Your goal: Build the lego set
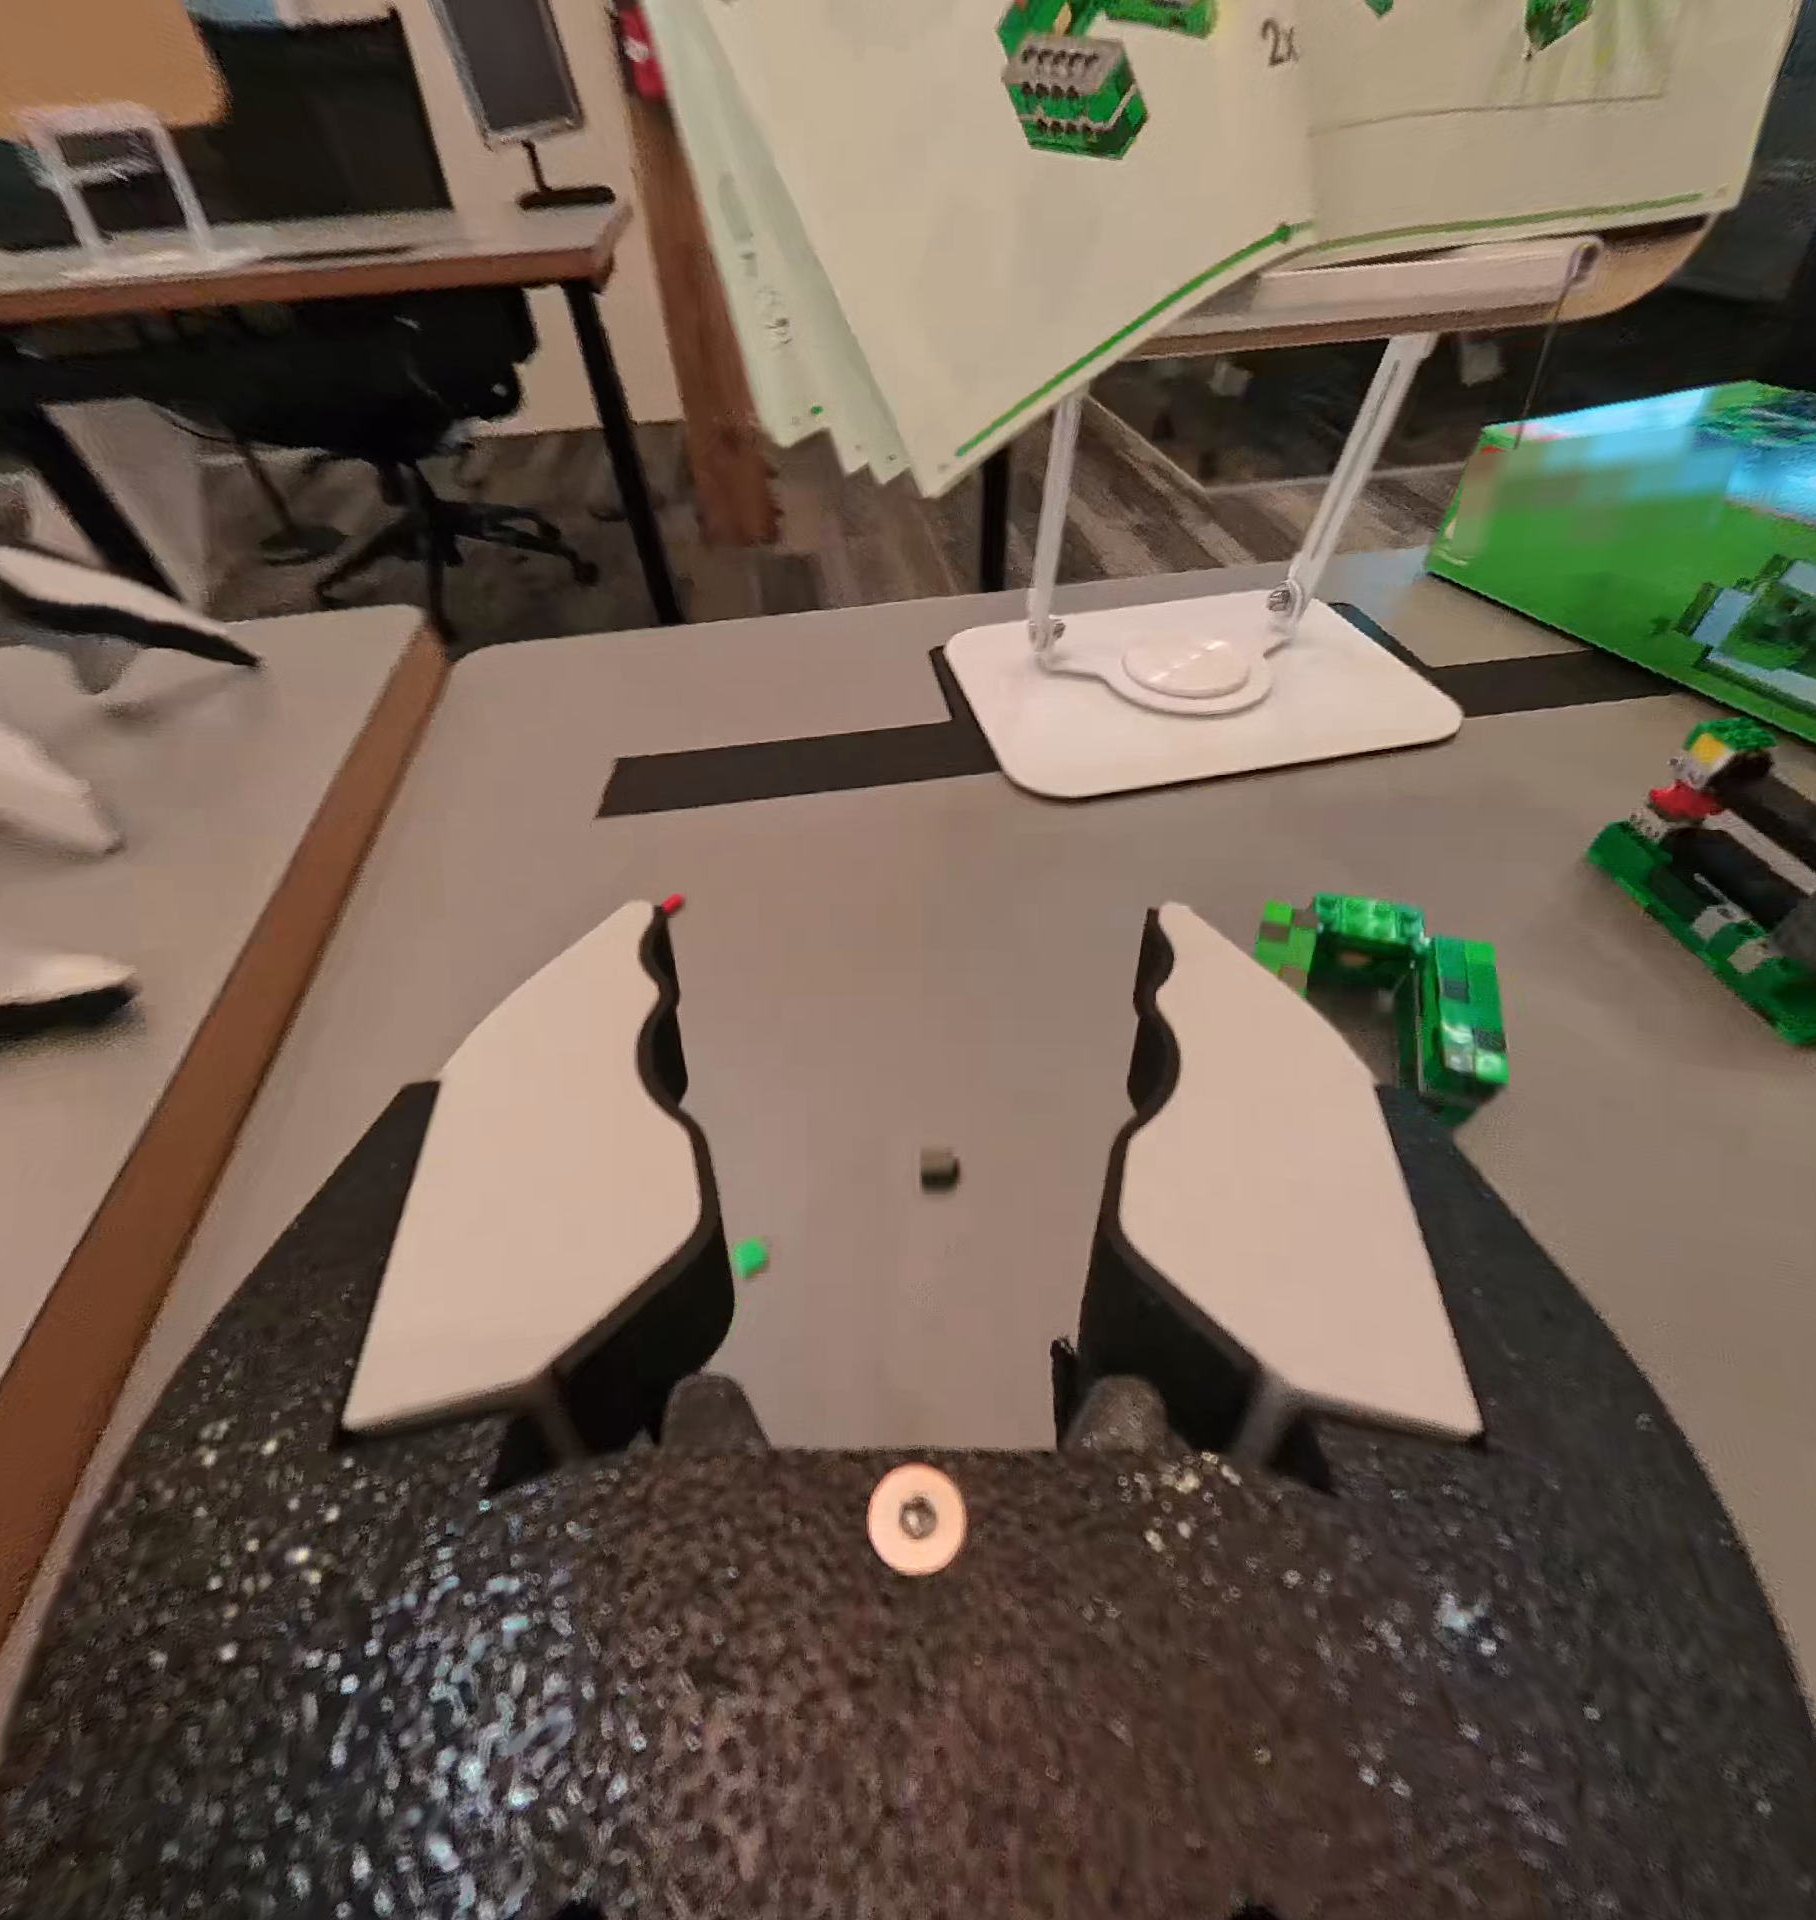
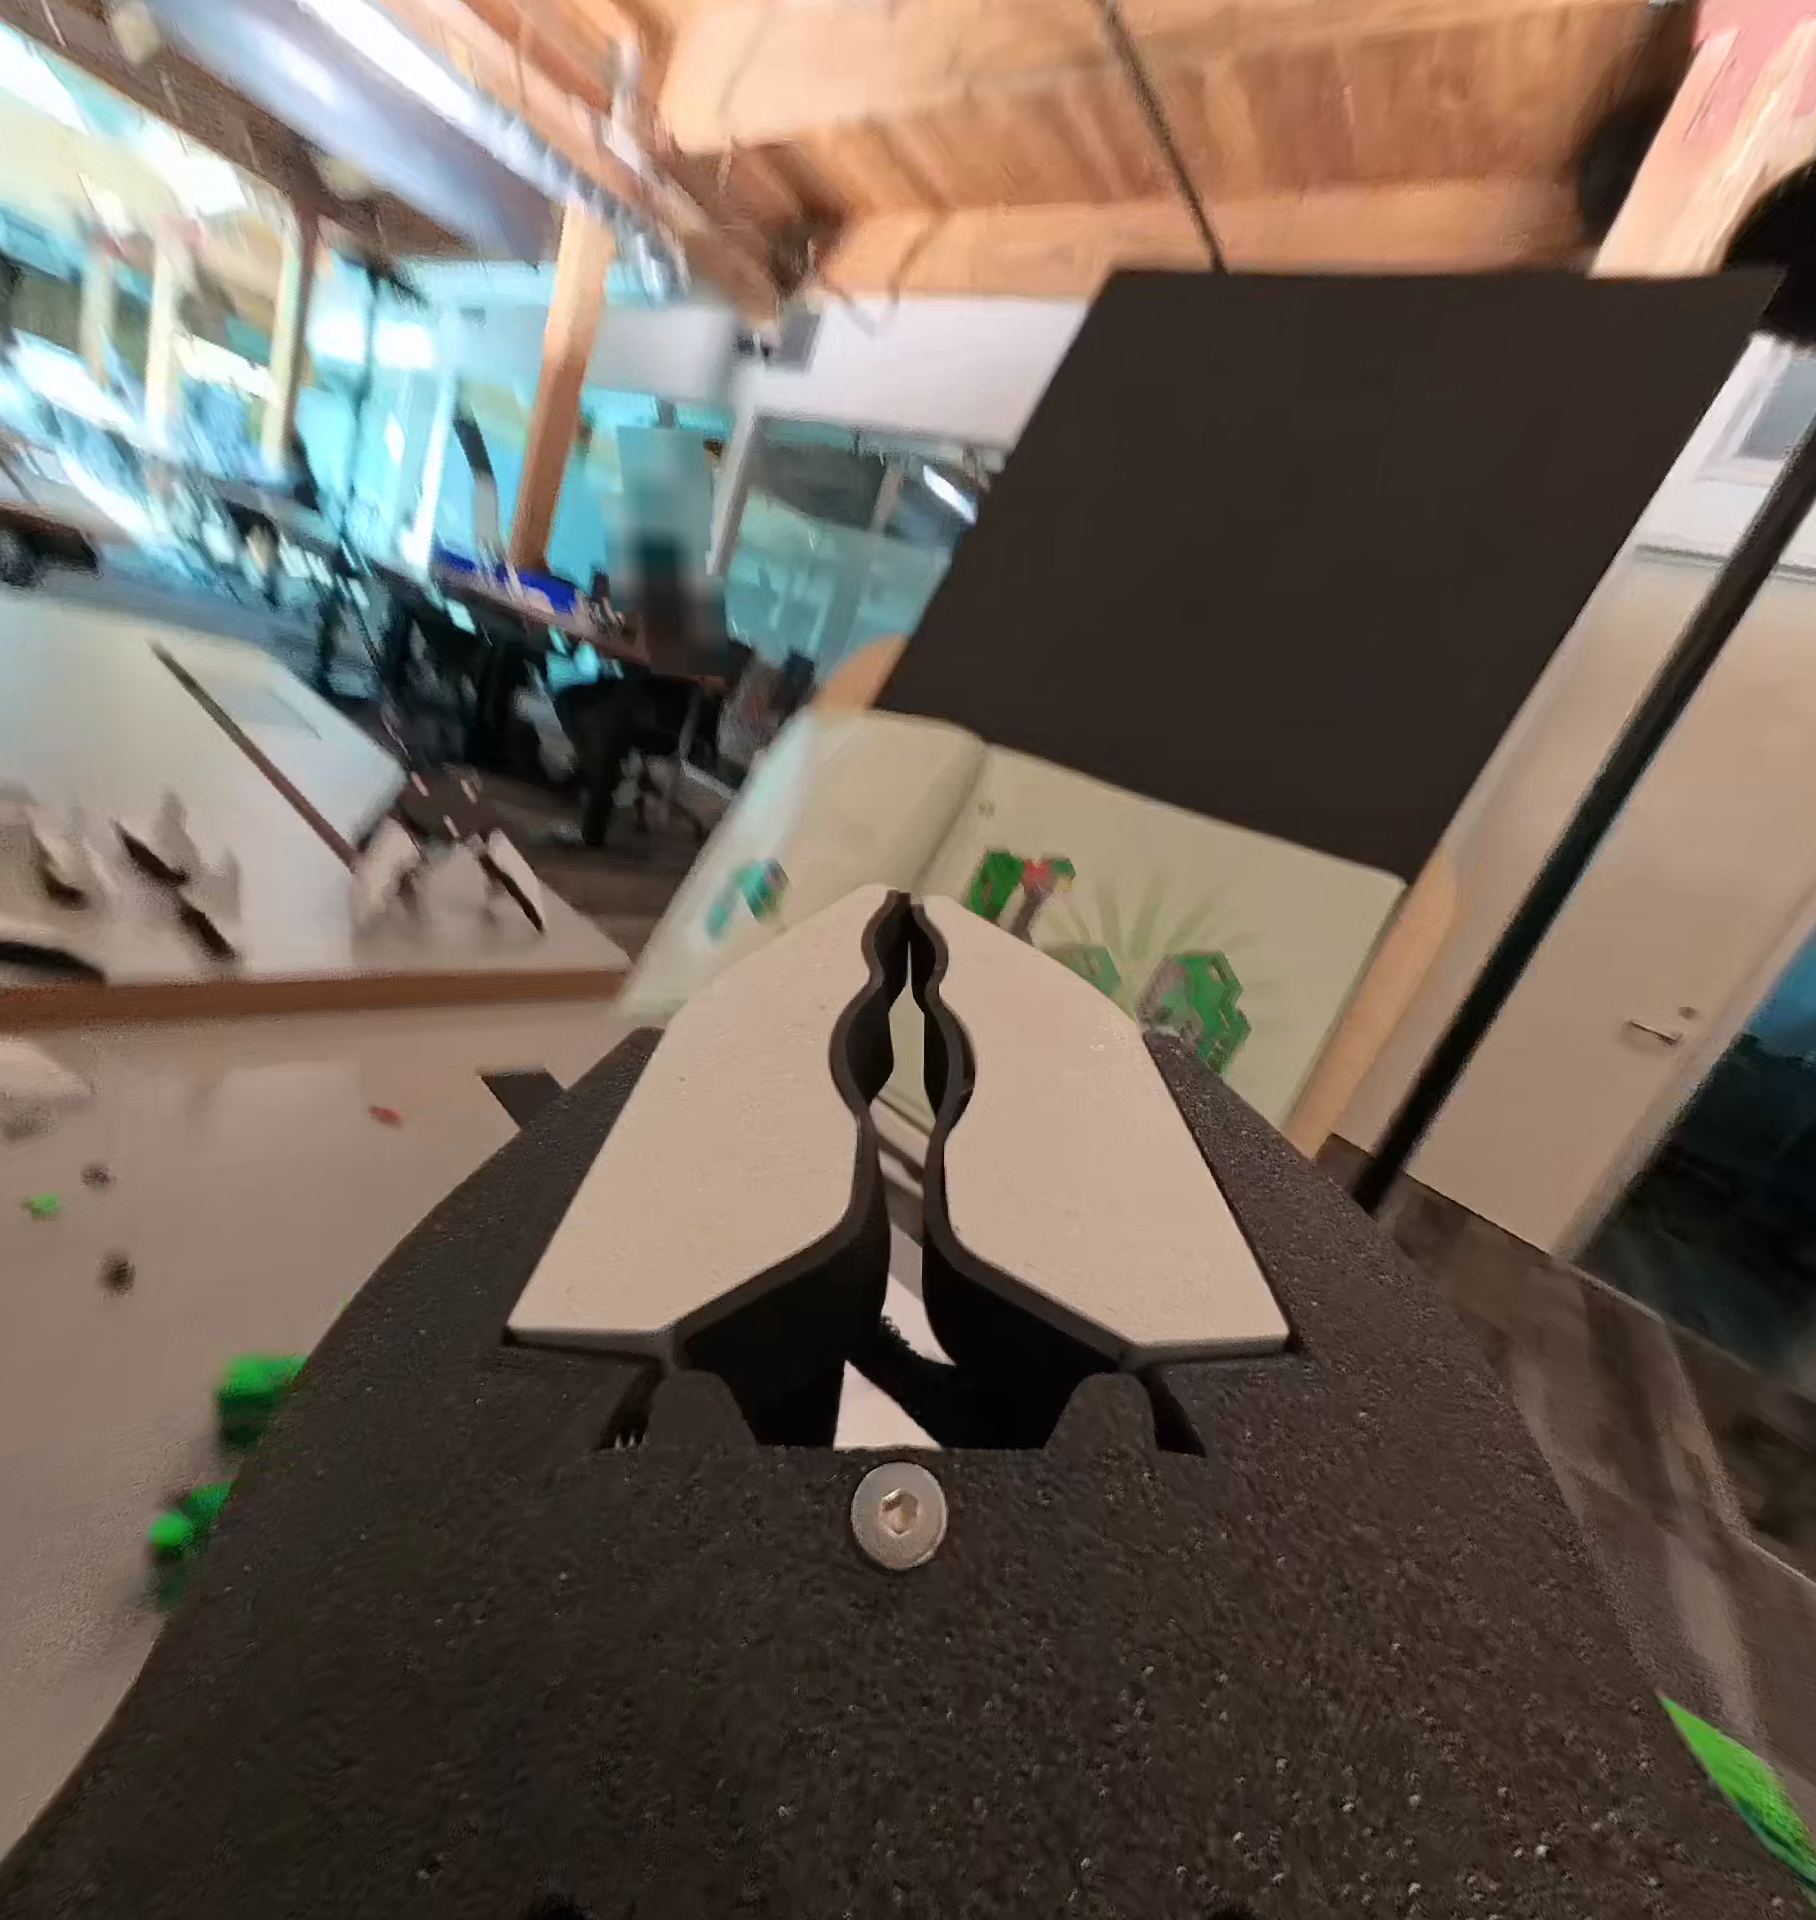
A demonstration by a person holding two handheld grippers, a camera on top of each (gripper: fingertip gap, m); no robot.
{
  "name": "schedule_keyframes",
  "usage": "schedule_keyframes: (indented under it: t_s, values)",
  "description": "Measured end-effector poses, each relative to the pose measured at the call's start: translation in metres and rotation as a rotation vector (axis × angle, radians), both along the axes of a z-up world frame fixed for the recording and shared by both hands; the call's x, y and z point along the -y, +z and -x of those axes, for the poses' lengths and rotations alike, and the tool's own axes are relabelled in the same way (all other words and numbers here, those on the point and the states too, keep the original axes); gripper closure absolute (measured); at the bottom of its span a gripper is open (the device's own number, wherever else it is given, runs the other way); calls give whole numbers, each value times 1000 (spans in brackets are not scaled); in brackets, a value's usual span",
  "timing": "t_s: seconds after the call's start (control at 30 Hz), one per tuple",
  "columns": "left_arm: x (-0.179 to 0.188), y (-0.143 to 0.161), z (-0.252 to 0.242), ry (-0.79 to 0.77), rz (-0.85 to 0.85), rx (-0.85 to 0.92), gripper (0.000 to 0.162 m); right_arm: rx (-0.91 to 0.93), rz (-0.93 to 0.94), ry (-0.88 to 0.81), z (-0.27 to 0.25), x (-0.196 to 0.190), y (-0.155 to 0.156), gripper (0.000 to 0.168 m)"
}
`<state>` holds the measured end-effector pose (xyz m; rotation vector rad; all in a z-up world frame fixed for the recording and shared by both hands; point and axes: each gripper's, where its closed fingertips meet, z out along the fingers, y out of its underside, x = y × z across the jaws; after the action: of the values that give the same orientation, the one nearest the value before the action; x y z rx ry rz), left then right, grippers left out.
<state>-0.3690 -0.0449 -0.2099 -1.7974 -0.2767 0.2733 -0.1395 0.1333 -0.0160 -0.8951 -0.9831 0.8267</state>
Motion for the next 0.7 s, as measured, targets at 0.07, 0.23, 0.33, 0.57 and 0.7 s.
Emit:
schedule_keyframes:
  t_s: [0.07,0.23,0.33,0.57,0.7]
  values:
    - [33,-1,1,108,-50,-42,65,-77,61,82,-5,23,16,168]
    - [77,-39,2,152,55,24,62,-3,173,105,-10,48,0,167]
    - [80,-54,0,86,149,38,76,106,178,62,-18,54,-27,160]
    - [13,-50,45,-136,324,-114,123,434,136,67,-48,78,-127,159]
    - [-38,-79,94,-253,548,-168,137,521,193,85,-65,86,-165,159]
